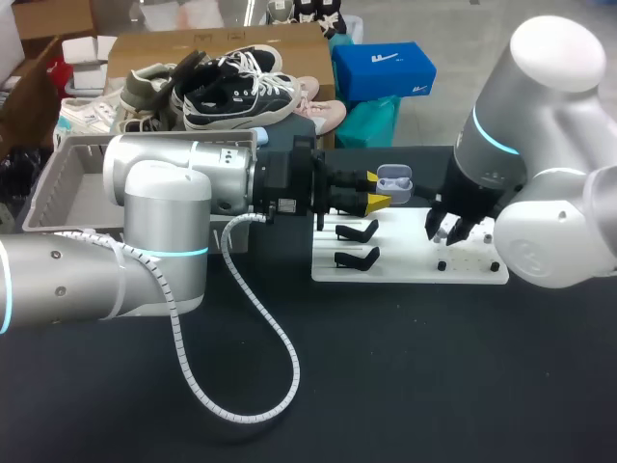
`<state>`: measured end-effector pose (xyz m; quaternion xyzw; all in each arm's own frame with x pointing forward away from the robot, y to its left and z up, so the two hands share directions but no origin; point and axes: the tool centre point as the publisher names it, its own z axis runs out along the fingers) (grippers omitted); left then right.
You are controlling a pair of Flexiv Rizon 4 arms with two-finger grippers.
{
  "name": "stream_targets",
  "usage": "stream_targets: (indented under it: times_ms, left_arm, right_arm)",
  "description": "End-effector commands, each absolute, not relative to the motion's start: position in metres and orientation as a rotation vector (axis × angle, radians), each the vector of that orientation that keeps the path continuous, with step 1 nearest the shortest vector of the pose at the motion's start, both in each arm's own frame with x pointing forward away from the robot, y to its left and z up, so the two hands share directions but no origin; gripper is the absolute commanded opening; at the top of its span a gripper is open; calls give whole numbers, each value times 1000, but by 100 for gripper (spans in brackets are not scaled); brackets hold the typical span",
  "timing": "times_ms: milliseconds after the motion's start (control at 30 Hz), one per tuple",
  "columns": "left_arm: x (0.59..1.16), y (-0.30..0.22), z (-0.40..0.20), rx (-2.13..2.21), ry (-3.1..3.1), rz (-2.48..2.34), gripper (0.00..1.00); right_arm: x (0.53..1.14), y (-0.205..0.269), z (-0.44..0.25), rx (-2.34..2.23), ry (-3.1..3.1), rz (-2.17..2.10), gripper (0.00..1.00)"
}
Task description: Pick up each earbud case from the left stands, insert the matching earbuds, close the lid, and place the case in the box.
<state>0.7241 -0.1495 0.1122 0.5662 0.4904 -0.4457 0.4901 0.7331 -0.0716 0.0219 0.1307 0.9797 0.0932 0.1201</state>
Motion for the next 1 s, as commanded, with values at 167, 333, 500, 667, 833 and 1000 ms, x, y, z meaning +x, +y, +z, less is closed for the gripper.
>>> stream_targets:
  times_ms: [167, 333, 500, 667, 833, 1000]
  left_arm:
    - [724, -149, 111, 1373, 1190, -1081, 0]
    - [724, -149, 111, 1373, 1190, -1081, 0]
    - [724, -149, 111, 1373, 1190, -1081, 0]
    - [724, -149, 111, 1373, 1190, -1081, 0]
    - [724, -149, 111, 1373, 1190, -1081, 0]
    - [724, -149, 111, 1373, 1190, -1081, 0]
  right_arm:
    - [735, -69, 22, 385, 2864, 263, 20]
    - [735, -67, 23, 387, 2863, 258, 18]
    - [735, -67, 23, 394, 2864, 254, 17]
    - [736, -66, 23, 405, 2864, 244, 0]
    - [734, -68, 25, 410, 2860, 241, 0]
    - [731, -72, 28, 427, 2847, 246, 0]
